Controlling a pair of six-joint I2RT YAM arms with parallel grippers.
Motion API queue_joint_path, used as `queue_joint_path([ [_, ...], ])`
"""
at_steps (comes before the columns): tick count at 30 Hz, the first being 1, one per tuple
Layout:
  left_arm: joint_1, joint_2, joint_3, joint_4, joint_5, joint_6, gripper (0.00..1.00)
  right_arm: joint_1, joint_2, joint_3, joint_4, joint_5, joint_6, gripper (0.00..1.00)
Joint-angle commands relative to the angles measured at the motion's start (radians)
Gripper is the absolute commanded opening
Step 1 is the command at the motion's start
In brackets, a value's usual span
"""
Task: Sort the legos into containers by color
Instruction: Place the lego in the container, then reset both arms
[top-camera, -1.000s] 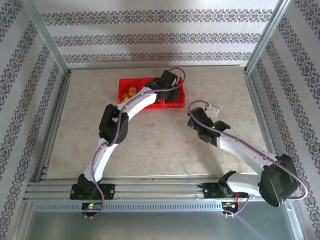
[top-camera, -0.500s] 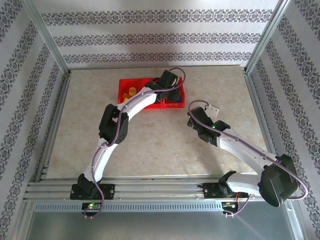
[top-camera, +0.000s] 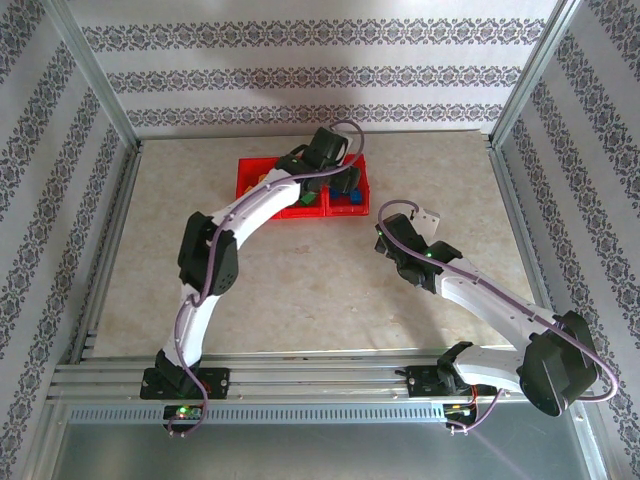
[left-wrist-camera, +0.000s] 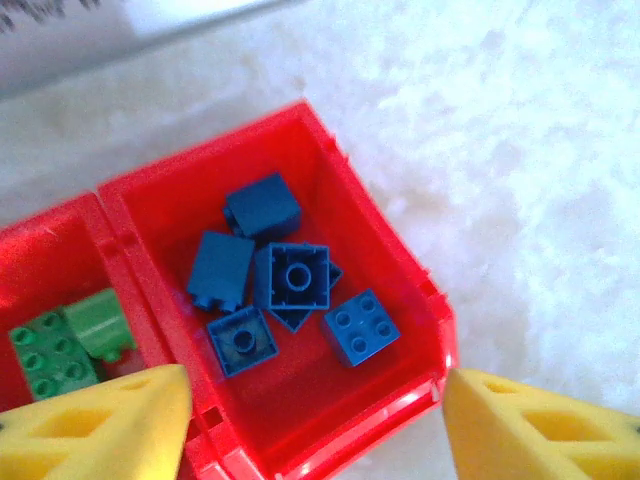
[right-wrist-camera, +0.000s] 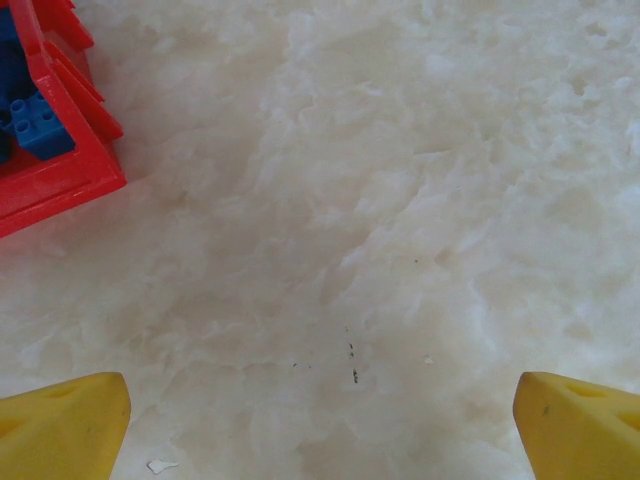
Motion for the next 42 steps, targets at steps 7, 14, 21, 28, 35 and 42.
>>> queue_joint_path([
  [7, -0.001, -0.266, -0.279, 0.170, -0.126, 0.002, 0.92, -0.009, -0.017, 0.004, -0.009, 0.018, 0.004, 0.98],
  [14, 0.024, -0.498, -0.594, 0.320, -0.259, -0.048, 1.00, -0.009, -0.020, 0.000, -0.002, 0.024, -0.011, 0.98],
  [21, 0.096, -0.726, -0.896, 0.388, -0.367, -0.122, 1.00, -0.010, -0.024, -0.004, 0.006, 0.045, -0.031, 0.98],
  [28, 0.226, -0.953, -1.143, 0.370, -0.390, -0.194, 1.00, -0.011, -0.061, -0.014, 0.017, 0.091, -0.059, 0.98],
  [35, 0.330, -1.157, -1.339, 0.351, -0.461, -0.165, 1.00, -0.048, -0.120, -0.040, 0.050, 0.118, -0.117, 0.98],
  [42, 0.451, -1.281, -1.477, 0.396, -0.494, -0.145, 1.00, -0.136, -0.151, -0.055, 0.123, 0.105, -0.228, 0.98],
])
